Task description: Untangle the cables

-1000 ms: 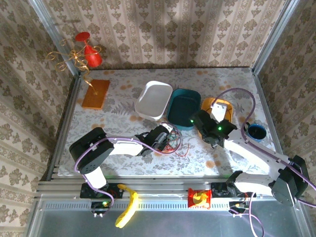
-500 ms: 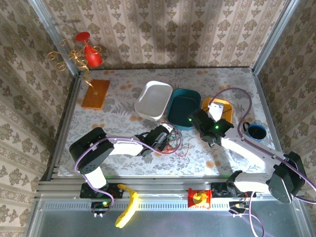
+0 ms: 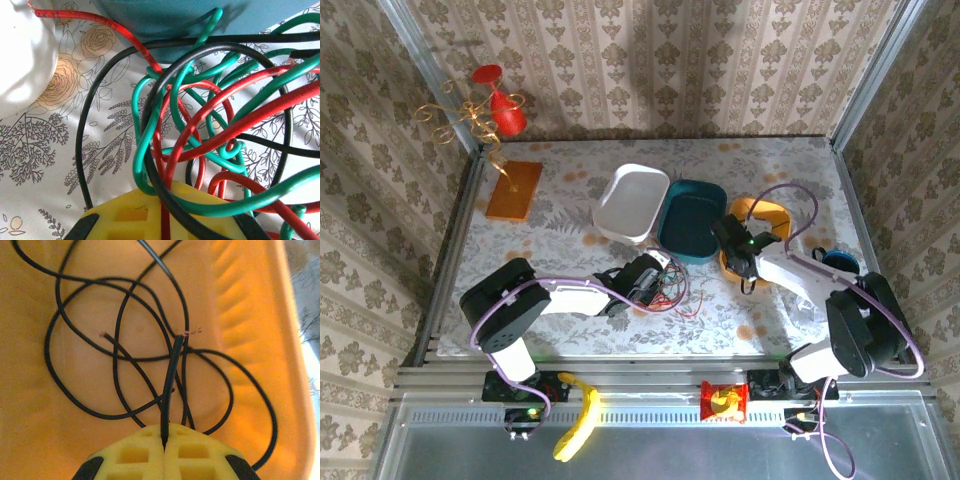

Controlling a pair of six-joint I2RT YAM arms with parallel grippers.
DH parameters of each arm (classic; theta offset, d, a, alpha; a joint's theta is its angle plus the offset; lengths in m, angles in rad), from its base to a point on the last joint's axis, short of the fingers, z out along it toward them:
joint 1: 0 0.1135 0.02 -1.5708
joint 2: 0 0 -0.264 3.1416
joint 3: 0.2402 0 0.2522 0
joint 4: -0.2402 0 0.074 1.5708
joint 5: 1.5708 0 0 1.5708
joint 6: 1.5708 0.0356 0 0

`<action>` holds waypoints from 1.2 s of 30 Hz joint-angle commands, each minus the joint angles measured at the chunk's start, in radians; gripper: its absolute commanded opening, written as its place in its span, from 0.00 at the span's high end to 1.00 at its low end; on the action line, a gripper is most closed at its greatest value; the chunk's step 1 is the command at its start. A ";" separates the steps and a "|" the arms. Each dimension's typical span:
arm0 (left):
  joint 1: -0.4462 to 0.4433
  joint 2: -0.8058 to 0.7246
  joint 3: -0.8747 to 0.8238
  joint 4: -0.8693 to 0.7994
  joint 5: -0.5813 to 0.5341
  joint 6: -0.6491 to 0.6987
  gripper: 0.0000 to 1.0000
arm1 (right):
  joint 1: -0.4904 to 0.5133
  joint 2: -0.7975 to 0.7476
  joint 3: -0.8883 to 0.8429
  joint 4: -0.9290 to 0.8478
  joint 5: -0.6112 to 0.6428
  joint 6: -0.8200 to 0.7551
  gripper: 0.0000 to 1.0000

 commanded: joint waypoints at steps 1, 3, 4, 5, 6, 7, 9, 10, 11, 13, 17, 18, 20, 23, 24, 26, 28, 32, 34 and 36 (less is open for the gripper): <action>-0.018 -0.002 -0.026 -0.085 0.033 0.005 0.89 | -0.014 0.029 0.048 0.020 -0.045 -0.021 0.95; -0.018 -0.003 -0.028 -0.085 0.035 0.002 0.89 | -0.019 0.029 0.061 0.021 -0.047 -0.028 0.75; -0.018 -0.005 -0.028 -0.085 0.035 0.000 0.89 | -0.019 0.024 0.065 0.022 -0.043 -0.034 0.68; -0.018 -0.006 -0.029 -0.085 0.035 -0.001 0.89 | -0.019 0.016 0.071 0.019 -0.034 -0.038 0.63; -0.018 -0.007 -0.029 -0.085 0.034 0.000 0.89 | -0.019 0.007 0.076 0.017 -0.027 -0.044 0.61; -0.018 -0.009 -0.029 -0.085 0.033 0.000 0.89 | -0.020 -0.005 0.081 0.014 -0.019 -0.050 0.58; -0.019 -0.012 -0.029 -0.085 0.031 0.002 0.89 | -0.019 -0.032 0.091 -0.003 0.005 -0.056 0.56; -0.018 -0.015 -0.029 -0.084 0.029 0.003 0.89 | -0.019 -0.050 0.094 -0.009 0.015 -0.062 0.56; -0.018 -0.018 -0.029 -0.084 0.027 0.002 0.89 | -0.019 -0.061 0.095 -0.014 0.026 -0.067 0.56; -0.019 -0.024 -0.029 -0.079 0.025 0.005 0.89 | -0.017 -0.126 0.090 -0.024 0.043 -0.072 0.55; -0.018 -0.038 -0.034 -0.065 0.028 0.011 0.89 | 0.002 -0.224 0.072 -0.008 0.051 -0.114 0.54; -0.018 -0.042 -0.035 -0.062 0.030 0.010 0.89 | 0.014 -0.242 0.067 0.005 0.045 -0.137 0.54; -0.017 -0.047 -0.038 -0.054 0.037 0.015 0.89 | 0.034 -0.260 0.062 0.021 0.039 -0.173 0.53; -0.017 -0.048 -0.038 -0.048 0.041 0.017 0.89 | 0.026 -0.253 0.052 0.021 0.033 -0.174 0.52; -0.017 -0.047 -0.038 -0.048 0.042 0.017 0.89 | 0.014 -0.246 0.045 0.023 0.027 -0.164 0.52; -0.017 -0.046 -0.037 -0.051 0.044 0.015 0.89 | -0.011 -0.233 0.033 0.040 -0.005 -0.156 0.52; -0.017 -0.049 -0.038 -0.054 0.043 0.014 0.89 | -0.022 -0.216 0.027 0.052 -0.028 -0.157 0.52; -0.017 -0.062 -0.047 -0.046 0.044 0.012 0.89 | 0.008 -0.212 0.032 0.116 -0.108 -0.231 0.56; -0.016 -0.072 -0.057 -0.033 0.063 0.019 0.88 | 0.070 -0.239 0.013 0.195 -0.211 -0.328 0.56; -0.011 -0.088 -0.070 -0.015 0.093 0.025 0.88 | 0.119 -0.247 0.010 0.231 -0.344 -0.391 0.56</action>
